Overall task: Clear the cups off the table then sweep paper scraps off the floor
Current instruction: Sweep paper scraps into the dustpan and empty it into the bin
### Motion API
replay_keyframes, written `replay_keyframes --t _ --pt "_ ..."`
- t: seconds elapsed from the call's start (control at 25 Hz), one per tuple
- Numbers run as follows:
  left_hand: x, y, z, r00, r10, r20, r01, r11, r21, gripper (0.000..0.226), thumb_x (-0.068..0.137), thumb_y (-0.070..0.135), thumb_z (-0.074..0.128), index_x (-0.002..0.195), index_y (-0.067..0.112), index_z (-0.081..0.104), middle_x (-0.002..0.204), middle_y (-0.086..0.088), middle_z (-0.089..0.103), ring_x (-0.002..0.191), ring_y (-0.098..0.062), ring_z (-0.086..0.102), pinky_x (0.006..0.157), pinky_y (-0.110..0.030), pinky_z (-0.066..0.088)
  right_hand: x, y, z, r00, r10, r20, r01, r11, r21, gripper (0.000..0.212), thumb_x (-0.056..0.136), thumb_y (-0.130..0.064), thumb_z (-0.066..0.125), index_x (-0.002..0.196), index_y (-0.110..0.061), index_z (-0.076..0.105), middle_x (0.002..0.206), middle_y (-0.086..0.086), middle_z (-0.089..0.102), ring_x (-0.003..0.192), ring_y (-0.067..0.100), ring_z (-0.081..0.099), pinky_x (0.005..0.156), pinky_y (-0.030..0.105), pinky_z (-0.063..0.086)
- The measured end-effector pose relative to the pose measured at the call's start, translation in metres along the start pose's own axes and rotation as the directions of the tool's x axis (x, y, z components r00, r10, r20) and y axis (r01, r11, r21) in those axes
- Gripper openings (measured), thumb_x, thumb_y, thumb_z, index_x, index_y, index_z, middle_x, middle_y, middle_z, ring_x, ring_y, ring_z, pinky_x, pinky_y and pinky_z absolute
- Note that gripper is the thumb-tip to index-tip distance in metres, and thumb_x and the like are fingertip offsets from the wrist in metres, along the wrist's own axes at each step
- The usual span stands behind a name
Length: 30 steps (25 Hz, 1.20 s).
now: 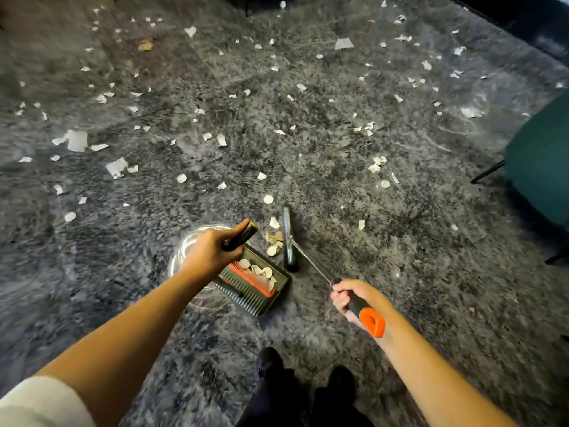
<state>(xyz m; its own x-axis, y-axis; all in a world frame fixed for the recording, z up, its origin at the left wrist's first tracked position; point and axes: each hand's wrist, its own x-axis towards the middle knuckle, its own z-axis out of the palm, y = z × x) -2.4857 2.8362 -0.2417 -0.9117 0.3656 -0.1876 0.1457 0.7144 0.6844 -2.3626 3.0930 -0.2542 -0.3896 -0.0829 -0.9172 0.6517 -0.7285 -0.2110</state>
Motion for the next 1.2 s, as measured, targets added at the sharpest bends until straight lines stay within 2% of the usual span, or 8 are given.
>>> replay_keyframes --t 0.16,0.24,0.4,0.6,0.8,0.92,1.08,1.2 --pt "0.006 -0.012 -0.01 0.999 -0.023 -0.034 0.022 0.999 -0.035 0.054 0.082 0.008 0.068 0.131 0.029 0.055 0.047 0.015 0.04 0.035 0.004 0.035 0.041 -0.012 0.03 0.003 -0.001 0.001 0.994 -0.11 -0.025 0.103 0.972 -0.21 0.029 0.093 0.012 0.03 0.072 -0.005 0.039 0.063 0.009 0.035 0.025 0.007 0.038 0.028 0.009 0.03" --pt "0.009 -0.017 -0.015 0.998 -0.042 -0.056 0.04 0.999 -0.035 0.053 0.082 0.009 0.069 0.129 0.03 0.056 0.041 0.009 0.041 0.033 0.005 0.035 0.039 -0.011 0.029 0.006 -0.003 -0.01 0.972 -0.224 -0.066 0.174 0.883 -0.436 0.025 0.088 0.017 0.037 0.083 -0.006 0.046 0.059 0.01 0.039 0.026 0.01 0.038 0.03 0.012 0.032" --pt "0.011 -0.019 -0.022 0.996 -0.051 -0.072 0.048 0.998 -0.034 0.054 0.081 0.008 0.071 0.129 0.028 0.057 0.052 0.025 0.044 0.038 0.012 0.039 0.044 -0.009 0.033 0.015 -0.034 -0.044 0.914 -0.371 -0.162 0.144 0.673 -0.726 0.026 0.082 0.016 0.051 0.097 -0.006 0.054 0.051 0.012 0.048 0.029 0.015 0.043 0.032 0.019 0.037" --pt "0.018 -0.026 -0.033 0.988 -0.095 -0.12 0.091 0.995 -0.037 0.054 0.08 0.007 0.073 0.129 0.023 0.057 0.083 0.015 0.064 0.057 0.016 0.043 0.057 -0.003 0.035 0.038 -0.098 -0.073 0.847 -0.455 -0.274 0.088 0.63 -0.772 0.013 0.084 0.012 0.052 0.073 0.005 0.052 0.035 0.009 0.047 0.025 0.017 0.042 0.031 0.019 0.036" --pt "0.041 -0.024 -0.03 0.986 -0.119 -0.121 0.117 0.993 -0.022 0.058 0.079 0.009 0.074 0.13 0.029 0.054 0.088 0.012 0.063 0.072 0.002 0.049 0.061 -0.009 0.037 0.062 -0.146 -0.071 0.813 -0.467 -0.347 0.062 0.664 -0.745 0.022 0.085 0.012 0.05 0.066 0.002 0.049 0.029 0.007 0.045 0.02 0.015 0.04 0.028 0.016 0.034" --pt "0.06 -0.02 -0.025 0.977 -0.161 -0.141 0.161 0.987 -0.012 0.057 0.081 0.012 0.073 0.129 0.035 0.053 0.074 0.011 0.059 0.063 -0.005 0.045 0.053 -0.013 0.035 0.076 -0.146 -0.056 0.856 -0.402 -0.326 0.037 0.675 -0.737 0.023 0.084 0.015 0.048 0.065 0.002 0.047 0.037 0.008 0.044 0.021 0.014 0.039 0.029 0.016 0.035" --pt "0.081 -0.016 -0.023 0.966 -0.194 -0.169 0.187 0.981 -0.053 0.054 0.082 0.014 0.072 0.128 0.036 0.055 0.077 0.011 0.062 0.064 -0.005 0.045 0.056 -0.019 0.038 0.073 -0.123 -0.039 0.93 -0.301 -0.21 -0.021 0.527 -0.849 0.014 0.082 0.017 0.048 0.087 0.006 0.054 0.045 0.008 0.044 0.021 0.013 0.039 0.028 0.015 0.034" --pt "0.095 -0.012 -0.024 0.966 -0.172 -0.191 0.17 0.985 -0.027 0.054 0.081 0.014 0.072 0.129 0.033 0.056 0.077 0.015 0.063 0.057 0.006 0.045 0.057 -0.013 0.038 0.068 -0.123 -0.031 0.962 -0.246 -0.121 -0.015 0.396 -0.918 0.04 0.083 0.015 0.048 0.122 0.004 0.051 0.057 0.009 0.044 0.029 0.015 0.04 0.028 0.014 0.032"
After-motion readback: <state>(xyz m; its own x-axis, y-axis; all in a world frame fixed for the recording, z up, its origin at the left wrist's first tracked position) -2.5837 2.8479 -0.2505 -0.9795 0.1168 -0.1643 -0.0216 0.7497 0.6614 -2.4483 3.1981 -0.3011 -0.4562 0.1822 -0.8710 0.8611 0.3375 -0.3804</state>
